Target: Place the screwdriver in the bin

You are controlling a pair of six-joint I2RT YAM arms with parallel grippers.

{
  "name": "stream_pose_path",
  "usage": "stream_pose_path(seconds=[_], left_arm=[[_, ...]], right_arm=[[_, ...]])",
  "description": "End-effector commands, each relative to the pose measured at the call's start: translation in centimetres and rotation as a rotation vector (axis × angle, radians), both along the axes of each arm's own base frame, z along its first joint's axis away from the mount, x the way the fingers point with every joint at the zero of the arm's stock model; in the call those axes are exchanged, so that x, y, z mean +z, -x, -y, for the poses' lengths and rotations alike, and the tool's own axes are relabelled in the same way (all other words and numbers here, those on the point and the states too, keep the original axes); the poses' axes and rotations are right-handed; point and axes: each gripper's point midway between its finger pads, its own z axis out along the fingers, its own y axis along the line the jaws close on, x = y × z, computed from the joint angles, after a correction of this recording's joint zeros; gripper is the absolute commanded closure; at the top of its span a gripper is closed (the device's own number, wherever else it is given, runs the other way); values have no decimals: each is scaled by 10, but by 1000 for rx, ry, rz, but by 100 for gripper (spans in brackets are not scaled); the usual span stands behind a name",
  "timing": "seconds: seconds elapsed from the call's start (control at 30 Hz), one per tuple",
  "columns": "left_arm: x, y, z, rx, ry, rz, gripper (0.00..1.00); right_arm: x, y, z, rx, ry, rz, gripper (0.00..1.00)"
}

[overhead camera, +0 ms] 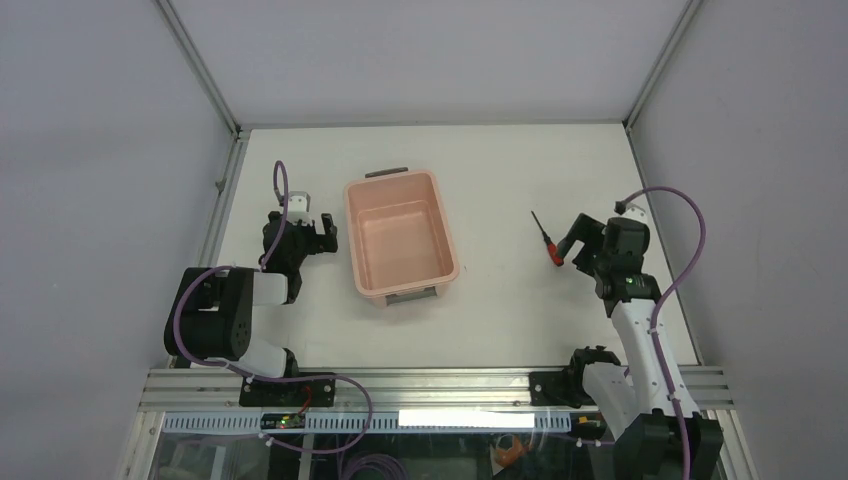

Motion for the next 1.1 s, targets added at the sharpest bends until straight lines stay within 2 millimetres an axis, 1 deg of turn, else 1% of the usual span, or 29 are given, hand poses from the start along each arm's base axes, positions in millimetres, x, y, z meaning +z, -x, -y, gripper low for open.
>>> stream_pose_path(seconds=[0.0,0.1,0.13,0.2,0.27,0.37,0.4,0.47,0.5,0.53,0.63,0.7,0.8,0.87,0.93,0.97,1.0,1.07], left_arm=[[25,-16,1,9,19,95,1],[25,-15,2,7,19,94,1],[25,-16,2,8,19,95,1],[25,-15,1,9,19,94,1],[25,-16,1,8,19,94,1],[25,-16,1,8,19,95,1],[25,-15,2,7,19,94,1],[25,-16,1,8,19,94,1],[25,-16,1,8,19,95,1],[25,-16,1,8,19,95,1],[25,-16,1,8,19,94,1],[25,-15,2,7,19,94,1],[25,-16,1,8,19,94,1],[25,-16,2,7,19,94,1],[25,-15,1,10,18,94,1],[26,-16,1,8,19,96,1],[26,-16,1,9,19,95,1],[25,-16,2,8,19,95,1]], right_arm=[[39,-17,17,-102,33,138,1],[76,-23,37,-203,89,203,1],[92,-24,41,-213,111,224,1],[124,-28,42,-190,143,267,1],[158,-34,34,-90,181,312,1],[206,-51,13,77,194,377,1],[219,-59,12,94,202,371,1],[222,-68,15,105,199,250,1],[225,-77,15,111,197,206,1],[223,-81,15,121,188,137,1],[192,-86,13,156,139,-134,1],[162,-84,16,157,125,-323,4],[102,-80,16,176,113,-567,7],[67,-80,12,212,122,-647,8],[37,-81,5,252,147,-692,8],[21,-77,2,271,153,-722,8],[8,-80,-7,301,164,-734,8],[-13,-78,-11,324,182,-771,8]])
